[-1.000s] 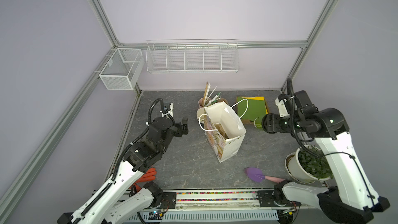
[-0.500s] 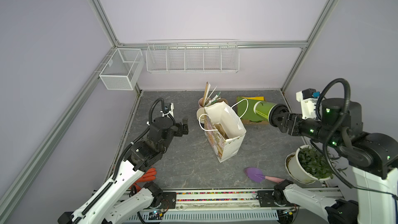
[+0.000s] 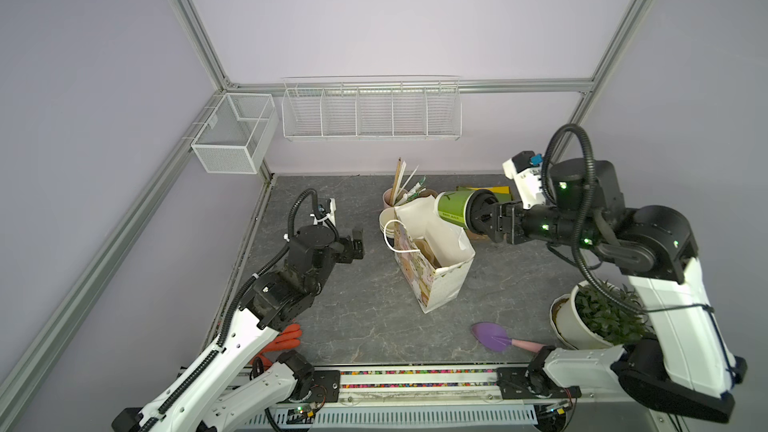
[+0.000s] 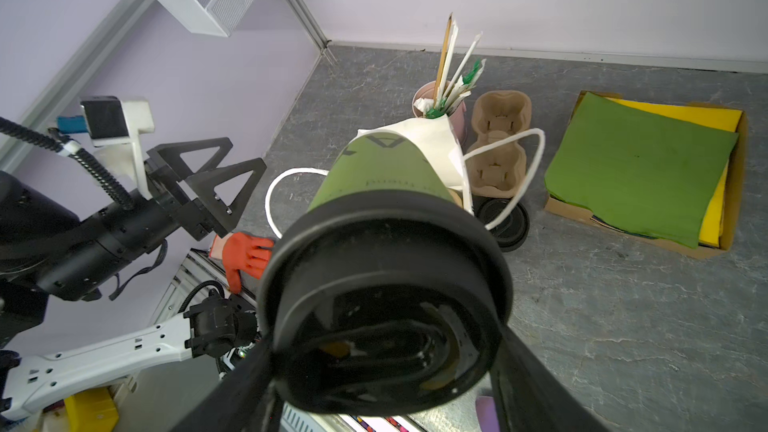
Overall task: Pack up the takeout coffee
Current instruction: 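Carry the green coffee cup with the right gripper toward the gift bag, then lower the green cup into the gift bag above the pulp carrier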
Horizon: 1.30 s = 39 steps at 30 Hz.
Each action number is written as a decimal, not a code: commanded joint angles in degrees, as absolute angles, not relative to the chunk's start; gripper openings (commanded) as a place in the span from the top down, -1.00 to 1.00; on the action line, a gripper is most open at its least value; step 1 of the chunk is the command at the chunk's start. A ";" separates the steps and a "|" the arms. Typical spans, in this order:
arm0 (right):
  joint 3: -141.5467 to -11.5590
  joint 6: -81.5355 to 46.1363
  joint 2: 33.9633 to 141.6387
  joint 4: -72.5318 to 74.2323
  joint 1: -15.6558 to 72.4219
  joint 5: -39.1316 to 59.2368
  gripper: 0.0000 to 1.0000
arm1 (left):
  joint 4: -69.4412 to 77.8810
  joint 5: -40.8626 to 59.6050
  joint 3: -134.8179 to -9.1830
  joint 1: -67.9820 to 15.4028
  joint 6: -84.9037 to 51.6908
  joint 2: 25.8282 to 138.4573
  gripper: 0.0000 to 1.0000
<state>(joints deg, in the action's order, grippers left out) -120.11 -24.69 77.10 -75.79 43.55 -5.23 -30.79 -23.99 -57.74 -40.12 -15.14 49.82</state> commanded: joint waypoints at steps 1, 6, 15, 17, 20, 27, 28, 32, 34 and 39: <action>-125.50 -25.39 82.19 -83.59 45.88 -10.52 -0.45 | -31.47 -24.06 -57.31 -39.81 -14.13 49.40 -0.98; -132.77 -25.17 90.80 -93.01 47.74 -12.75 -0.46 | -31.49 -23.83 -57.33 -39.81 -14.11 49.17 -0.98; -136.88 -23.97 100.17 -99.29 47.72 -12.21 -0.46 | -31.39 -23.38 -57.31 -39.82 -14.21 49.03 -0.98; -137.64 -23.67 101.77 -100.04 47.73 -12.28 -0.46 | -31.38 -23.38 -57.35 -39.83 -14.25 49.00 -0.98; -139.17 -23.60 104.27 -101.51 47.72 -11.31 -0.46 | -31.38 -23.42 -57.17 -39.82 -14.23 49.03 -0.98; -134.78 -23.68 105.07 -101.69 47.40 -8.91 -0.46 | -31.35 -23.32 -57.13 -39.82 -14.23 49.19 -0.98; -133.86 -23.82 104.94 -101.69 47.26 -8.58 -0.46 | -31.34 -23.25 -57.13 -39.81 -14.22 49.15 -0.98; -130.71 -23.56 104.77 -101.69 47.05 -6.67 -0.46 | -31.29 -23.12 -57.14 -39.81 -14.24 49.22 -0.98; -129.53 -23.39 104.90 -101.69 46.89 -5.87 -0.45 | -31.29 -23.12 -57.13 -39.81 -14.23 49.45 -0.98; -128.13 -22.95 105.37 -101.77 46.44 -4.85 -0.44 | -31.29 -23.24 -57.04 -39.83 -14.19 49.56 -0.98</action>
<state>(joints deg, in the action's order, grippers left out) -129.12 -23.79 105.27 -91.85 46.96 -6.33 -30.79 -23.53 -57.74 -40.12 -14.72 49.71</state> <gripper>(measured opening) 0.723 0.992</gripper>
